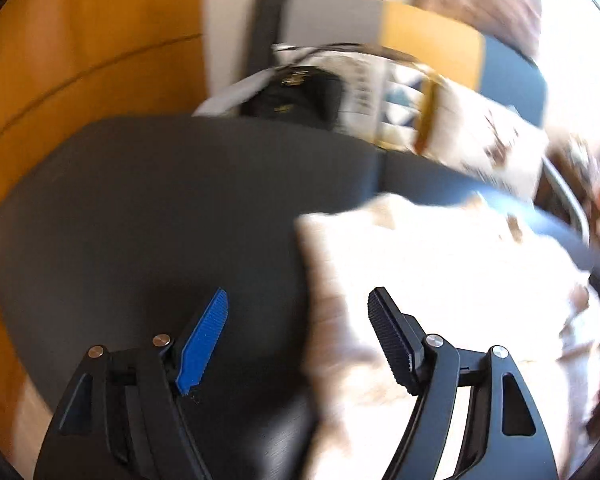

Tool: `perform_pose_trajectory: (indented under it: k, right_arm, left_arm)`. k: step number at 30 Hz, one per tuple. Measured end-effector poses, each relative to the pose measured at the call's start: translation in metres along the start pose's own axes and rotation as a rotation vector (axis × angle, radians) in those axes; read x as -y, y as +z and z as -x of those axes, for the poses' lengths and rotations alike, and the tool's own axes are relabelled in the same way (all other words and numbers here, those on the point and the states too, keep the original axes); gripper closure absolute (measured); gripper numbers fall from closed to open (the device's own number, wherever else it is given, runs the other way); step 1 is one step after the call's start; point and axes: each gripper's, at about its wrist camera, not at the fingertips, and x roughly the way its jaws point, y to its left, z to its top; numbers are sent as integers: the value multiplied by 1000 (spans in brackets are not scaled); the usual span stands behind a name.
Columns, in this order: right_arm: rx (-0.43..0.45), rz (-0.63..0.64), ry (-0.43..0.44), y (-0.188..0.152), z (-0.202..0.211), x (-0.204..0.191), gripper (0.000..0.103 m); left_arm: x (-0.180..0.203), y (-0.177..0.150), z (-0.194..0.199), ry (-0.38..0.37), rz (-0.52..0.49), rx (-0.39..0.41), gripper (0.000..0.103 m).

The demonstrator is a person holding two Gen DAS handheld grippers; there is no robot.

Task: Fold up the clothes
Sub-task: 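Open the right gripper while the left gripper presses the folded sweater side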

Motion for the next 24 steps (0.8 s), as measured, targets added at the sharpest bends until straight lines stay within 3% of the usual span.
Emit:
perform_pose_trajectory:
  k: [3,5,6,8,9,12,17,21,24]
  right_arm:
    - [-95,179,-29,-1,-11,-34,77]
    - [-135,312,-81,-8,-24,-49,77]
    - [-159,368,-116,-12,-32,-54,77]
    - [-224,421,-237,-24,-52,-47,77]
    - [-243,431,-275,-30,-59,-41,77]
    - [-221,362,-245,-23,-58,-28,77]
    - [-194,315,-298,-10,-62,-16,77]
    - [-185,310,-323,3,-69,-14,77]
    - [-186,279,-292,9,-70,-10,77]
  left_arm:
    - [46,16,-44,94,-116,-37,27]
    - [57,22,-64,154,-149,-82,27]
    - [56,21,-67,174,-152,-65,26]
    - [52,20,-70,211,-153,-12,13]
    - [53,22,-76,232,-162,-2,11]
    - [54,32,-94,244,-152,-13,0]
    - [68,52,-126,205,-184,-6,0]
    - [84,42,-115,246,-237,24,0]
    - [77,43,-113,214,-217,9,0]
